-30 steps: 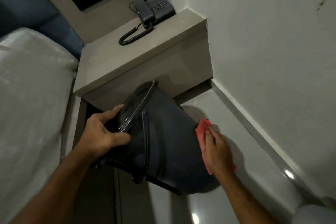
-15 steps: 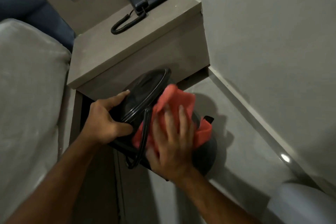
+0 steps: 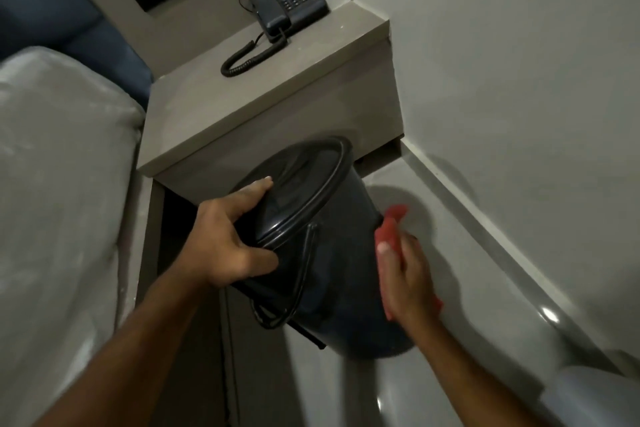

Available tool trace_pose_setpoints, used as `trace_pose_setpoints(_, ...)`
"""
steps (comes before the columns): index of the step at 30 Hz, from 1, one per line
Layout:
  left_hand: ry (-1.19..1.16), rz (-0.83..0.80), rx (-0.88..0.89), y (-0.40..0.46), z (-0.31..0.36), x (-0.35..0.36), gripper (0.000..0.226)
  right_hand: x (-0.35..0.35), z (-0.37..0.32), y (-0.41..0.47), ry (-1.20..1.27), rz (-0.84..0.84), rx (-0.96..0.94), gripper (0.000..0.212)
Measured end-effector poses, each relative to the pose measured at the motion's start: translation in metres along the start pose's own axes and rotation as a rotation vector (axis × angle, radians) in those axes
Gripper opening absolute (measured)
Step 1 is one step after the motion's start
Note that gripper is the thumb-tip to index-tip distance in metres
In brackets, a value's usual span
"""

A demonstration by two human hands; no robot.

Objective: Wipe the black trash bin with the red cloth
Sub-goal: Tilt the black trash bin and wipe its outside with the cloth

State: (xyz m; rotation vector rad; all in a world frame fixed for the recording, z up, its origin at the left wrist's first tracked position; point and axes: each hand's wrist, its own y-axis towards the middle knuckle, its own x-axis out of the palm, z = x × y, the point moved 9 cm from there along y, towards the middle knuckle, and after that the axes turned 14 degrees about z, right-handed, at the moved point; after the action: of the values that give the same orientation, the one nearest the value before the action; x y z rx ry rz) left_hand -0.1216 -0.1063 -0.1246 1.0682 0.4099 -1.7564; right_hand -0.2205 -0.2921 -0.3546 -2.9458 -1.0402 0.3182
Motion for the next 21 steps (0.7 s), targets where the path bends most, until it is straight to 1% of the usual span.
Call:
trace_pose_setpoints(1,-0.001,0.004,0.013,0.002,0.004,0.003,0.107,0.001,-0.005,0.01,0.057,0.0,0.091,0.074)
trace_pose_setpoints(2,-0.001,0.009,0.018,0.003,0.006,0.005,0.106,0.003,-0.018,0.017,0.114,-0.015,0.116,0.071)
trace_pose_setpoints(3,0.004,0.009,0.026,0.003,0.007,0.008,0.106,0.005,-0.038,0.022,0.174,-0.035,0.077,0.065)
trace_pose_setpoints(4,0.011,0.003,0.039,0.003,0.008,0.01,0.106,0.009,-0.062,0.024,0.235,-0.067,-0.004,0.054)
trace_pose_setpoints(6,0.014,0.006,0.046,0.003,0.007,0.01,0.105,0.015,-0.107,0.019,0.296,-0.091,-0.241,0.05)
trace_pose_setpoints(7,0.006,0.016,0.035,0.004,0.003,0.008,0.105,0.016,-0.121,0.01,0.287,-0.082,-0.361,0.057)
trace_pose_setpoints(8,0.0,0.023,0.026,0.004,0.0,0.006,0.106,0.016,-0.124,0.001,0.234,-0.059,-0.45,0.069)
trace_pose_setpoints(10,-0.008,0.024,0.011,0.003,-0.006,0.002,0.107,0.013,-0.098,-0.012,0.069,-0.033,-0.525,0.096)
trace_pose_setpoints(11,-0.011,0.026,-0.002,0.002,-0.008,0.0,0.108,0.009,-0.075,-0.012,0.01,-0.056,-0.481,0.108)
trace_pose_setpoints(12,-0.021,0.034,-0.017,0.002,-0.011,-0.001,0.108,0.005,-0.047,-0.01,-0.018,-0.101,-0.358,0.117)
trace_pose_setpoints(13,-0.031,0.043,-0.028,0.001,-0.014,-0.002,0.108,0.003,-0.02,-0.008,-0.018,-0.159,-0.197,0.123)
trace_pose_setpoints(14,-0.04,0.05,-0.031,0.0,-0.014,-0.003,0.108,0.001,0.002,-0.009,0.0,-0.22,-0.071,0.128)
trace_pose_setpoints(16,-0.048,0.046,-0.019,-0.002,-0.009,0.0,0.108,-0.001,0.022,-0.014,0.069,-0.268,0.035,0.129)
trace_pose_setpoints(18,-0.048,0.039,-0.011,-0.004,0.0,0.004,0.107,-0.004,0.031,-0.026,0.113,-0.238,0.092,0.118)
trace_pose_setpoints(19,-0.036,0.036,0.005,-0.006,0.006,0.006,0.106,-0.006,0.036,-0.036,0.128,-0.197,0.136,0.107)
trace_pose_setpoints(21,0.009,0.021,0.058,-0.008,0.017,0.009,0.106,-0.014,0.046,-0.056,0.168,-0.051,0.238,0.074)
